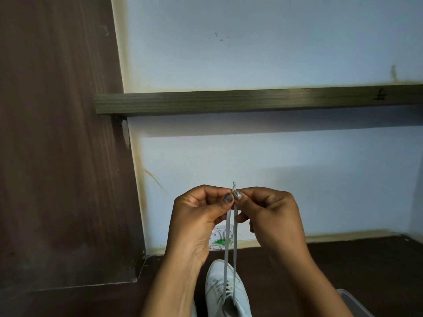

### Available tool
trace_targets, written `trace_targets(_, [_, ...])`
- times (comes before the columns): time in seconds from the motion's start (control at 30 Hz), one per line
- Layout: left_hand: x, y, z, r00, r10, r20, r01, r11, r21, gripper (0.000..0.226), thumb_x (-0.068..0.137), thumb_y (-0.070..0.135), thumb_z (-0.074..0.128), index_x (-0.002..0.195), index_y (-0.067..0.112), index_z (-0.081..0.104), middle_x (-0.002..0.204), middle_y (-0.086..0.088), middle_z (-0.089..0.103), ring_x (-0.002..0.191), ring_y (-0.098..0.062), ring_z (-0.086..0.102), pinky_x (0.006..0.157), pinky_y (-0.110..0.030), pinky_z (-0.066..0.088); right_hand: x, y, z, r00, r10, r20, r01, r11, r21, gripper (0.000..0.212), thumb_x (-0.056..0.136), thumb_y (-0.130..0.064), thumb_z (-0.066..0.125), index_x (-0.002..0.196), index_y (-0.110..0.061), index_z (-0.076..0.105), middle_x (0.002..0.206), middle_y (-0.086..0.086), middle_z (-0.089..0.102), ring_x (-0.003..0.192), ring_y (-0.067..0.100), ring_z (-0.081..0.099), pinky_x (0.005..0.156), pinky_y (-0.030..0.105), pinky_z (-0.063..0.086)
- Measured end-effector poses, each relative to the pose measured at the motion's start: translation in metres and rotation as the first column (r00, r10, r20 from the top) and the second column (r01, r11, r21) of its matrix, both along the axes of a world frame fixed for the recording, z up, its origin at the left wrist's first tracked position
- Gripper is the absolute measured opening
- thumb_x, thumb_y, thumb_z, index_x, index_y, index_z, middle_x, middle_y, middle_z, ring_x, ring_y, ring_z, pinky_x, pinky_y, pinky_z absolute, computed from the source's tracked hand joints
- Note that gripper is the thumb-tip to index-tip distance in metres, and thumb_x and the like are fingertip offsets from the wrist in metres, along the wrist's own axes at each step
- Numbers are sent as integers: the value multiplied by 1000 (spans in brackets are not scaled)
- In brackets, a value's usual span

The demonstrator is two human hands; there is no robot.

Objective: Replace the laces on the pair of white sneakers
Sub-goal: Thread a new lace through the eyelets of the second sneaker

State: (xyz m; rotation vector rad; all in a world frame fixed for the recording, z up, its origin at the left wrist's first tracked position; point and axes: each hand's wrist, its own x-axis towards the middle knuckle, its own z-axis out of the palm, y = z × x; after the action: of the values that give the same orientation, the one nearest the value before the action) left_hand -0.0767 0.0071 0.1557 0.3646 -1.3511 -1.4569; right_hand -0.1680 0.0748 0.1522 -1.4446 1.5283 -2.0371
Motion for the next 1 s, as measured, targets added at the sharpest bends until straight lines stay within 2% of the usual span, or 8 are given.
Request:
trace_targets(0.23, [2, 4, 1, 1000, -18, -7, 18, 1000, 16, 22, 68, -8, 65, 64, 13, 71, 62, -6, 68, 58, -16, 66, 61, -29, 51, -4, -3, 0, 998, -10, -56, 9, 1000, -8, 26, 85, -10, 66, 70, -31, 71, 60, -10, 70, 57, 0, 63, 53, 12, 45])
trace_targets(0.33, [6, 4, 3, 993, -93, 73, 92, 996, 14, 33, 72, -10, 65, 96, 11, 64, 65, -8, 67, 60, -18, 67, 51, -29, 52, -14, -4, -4, 995, -9, -101, 15, 998, 55, 15, 85, -15, 67, 84, -30, 65, 65, -3, 71, 66, 17, 68, 61, 33, 53])
trace_targets(0.4, [9, 3, 3, 983, -129, 134, 127, 992, 27, 42, 71, -11, 65, 106, 11, 61, 61, -7, 63, 52, -15, 61, 44, -24, 47, -18, -4, -5, 992, 59, -110, -50, 995, 81, 11, 87, -10, 64, 82, -20, 60, 65, 4, 69, 68, 29, 67, 66, 43, 55])
trace_targets(0.53, [12, 0, 1, 962, -228, 151, 218, 973, 80, 34, 55, 0, 69, 88, -2, 66, 59, -11, 62, 45, -13, 55, 39, -17, 42, -22, -2, -7, 957, 265, -120, -252, 961, 113, 20, 91, 3, 52, 80, -8, 64, 66, 10, 65, 64, 18, 63, 57, 23, 50])
trace_targets(0.63, [14, -5, -1, 954, -213, 211, 200, 977, 80, 27, 54, 4, 70, 79, -3, 66, 57, -12, 63, 44, -11, 57, 40, -16, 44, -26, -2, -10, 923, 361, -133, -345, 930, 124, 10, 90, 1, 54, 89, 0, 64, 73, 18, 65, 70, 18, 61, 58, 23, 47])
trace_targets(0.8, [19, -8, -6, 931, -223, 289, 218, 975, 51, 12, 54, 7, 70, 62, 3, 64, 56, -10, 60, 45, -12, 55, 42, -17, 44, -27, 1, -12, 893, 438, -102, -428, 898, 104, 15, 81, -11, 57, 86, 1, 65, 75, 12, 69, 71, 20, 64, 58, 23, 47])
trace_targets(0.93, [12, -15, -13, 934, 8, 357, 74, 974, -215, 16, 63, 5, 77, 59, 9, 62, 56, -8, 63, 48, -15, 58, 51, -24, 48, -23, -7, -15, 974, 226, -27, -222, 968, 113, 21, 91, -8, 59, 71, -6, 63, 59, 5, 65, 52, 11, 58, 48, 25, 41])
trace_targets(1.0, [9, -16, -16, 917, 151, 369, 10, 916, -400, 24, 70, -3, 75, 62, 16, 63, 61, -3, 65, 56, -19, 63, 61, -33, 54, -21, -10, -14, 990, 138, 44, -143, 974, 177, 16, 92, -10, 57, 77, -10, 61, 51, 3, 63, 46, 11, 58, 41, 21, 38])
